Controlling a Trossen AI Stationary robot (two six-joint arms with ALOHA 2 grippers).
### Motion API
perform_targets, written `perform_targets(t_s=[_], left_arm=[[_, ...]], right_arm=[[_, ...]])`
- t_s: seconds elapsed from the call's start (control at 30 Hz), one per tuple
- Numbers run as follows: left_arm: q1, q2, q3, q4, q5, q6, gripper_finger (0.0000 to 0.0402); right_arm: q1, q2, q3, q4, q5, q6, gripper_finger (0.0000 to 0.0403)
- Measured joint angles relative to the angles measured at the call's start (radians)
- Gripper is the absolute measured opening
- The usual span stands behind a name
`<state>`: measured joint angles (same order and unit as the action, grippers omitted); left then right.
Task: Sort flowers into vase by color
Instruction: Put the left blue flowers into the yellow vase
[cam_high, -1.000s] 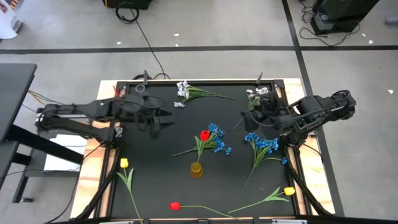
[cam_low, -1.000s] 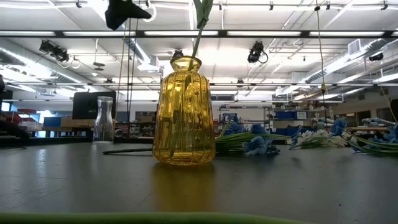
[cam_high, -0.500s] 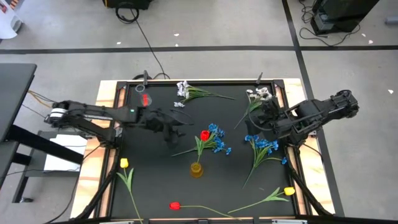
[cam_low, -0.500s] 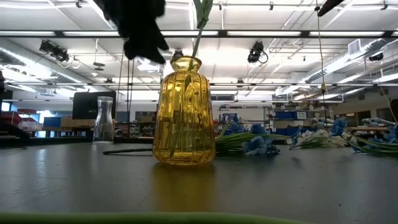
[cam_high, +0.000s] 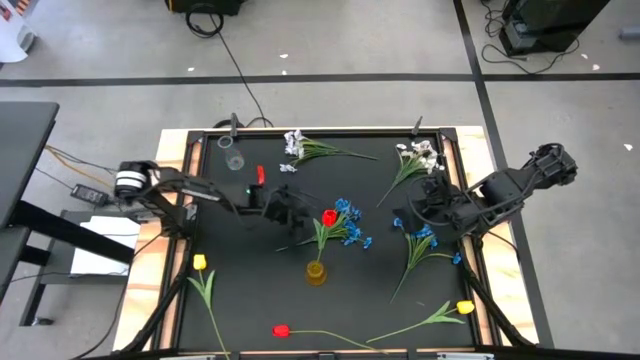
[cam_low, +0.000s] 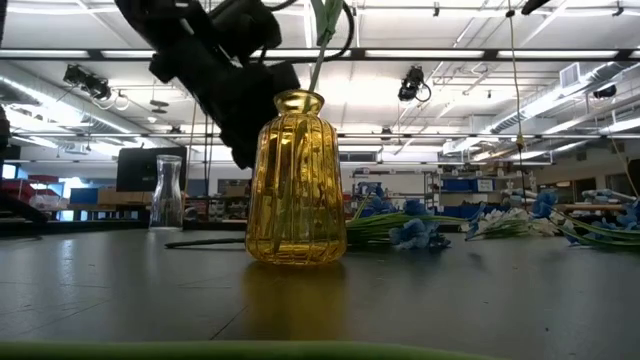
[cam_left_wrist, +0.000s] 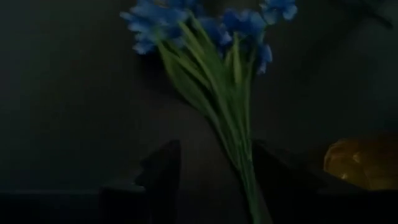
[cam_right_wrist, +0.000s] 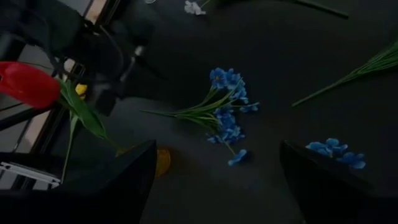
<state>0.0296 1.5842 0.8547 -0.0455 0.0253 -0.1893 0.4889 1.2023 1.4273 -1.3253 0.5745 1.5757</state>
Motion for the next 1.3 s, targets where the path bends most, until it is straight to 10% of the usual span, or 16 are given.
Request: perform_targets(t_s=[0.7, 1.1, 1.3], left_arm=[[-0.08, 0.262, 0.005, 0.236, 0.009, -0.046, 0.0192], [-0.055, 0.255, 0.003, 0.214, -0.069, -0.106, 0.0021], [-0.029, 0.222, -0.002, 0.183, -0.078, -0.132, 0.0021]], right_arm=[[0.001, -0.014, 0.0, 0.0, -0.005, -0.005, 0.0345], [0.001, -0.014, 0.0, -0.007, 0.0, -0.025, 0.0345], [0.001, -0.019, 0.0, -0.007, 0.009, -0.04, 0.0345]])
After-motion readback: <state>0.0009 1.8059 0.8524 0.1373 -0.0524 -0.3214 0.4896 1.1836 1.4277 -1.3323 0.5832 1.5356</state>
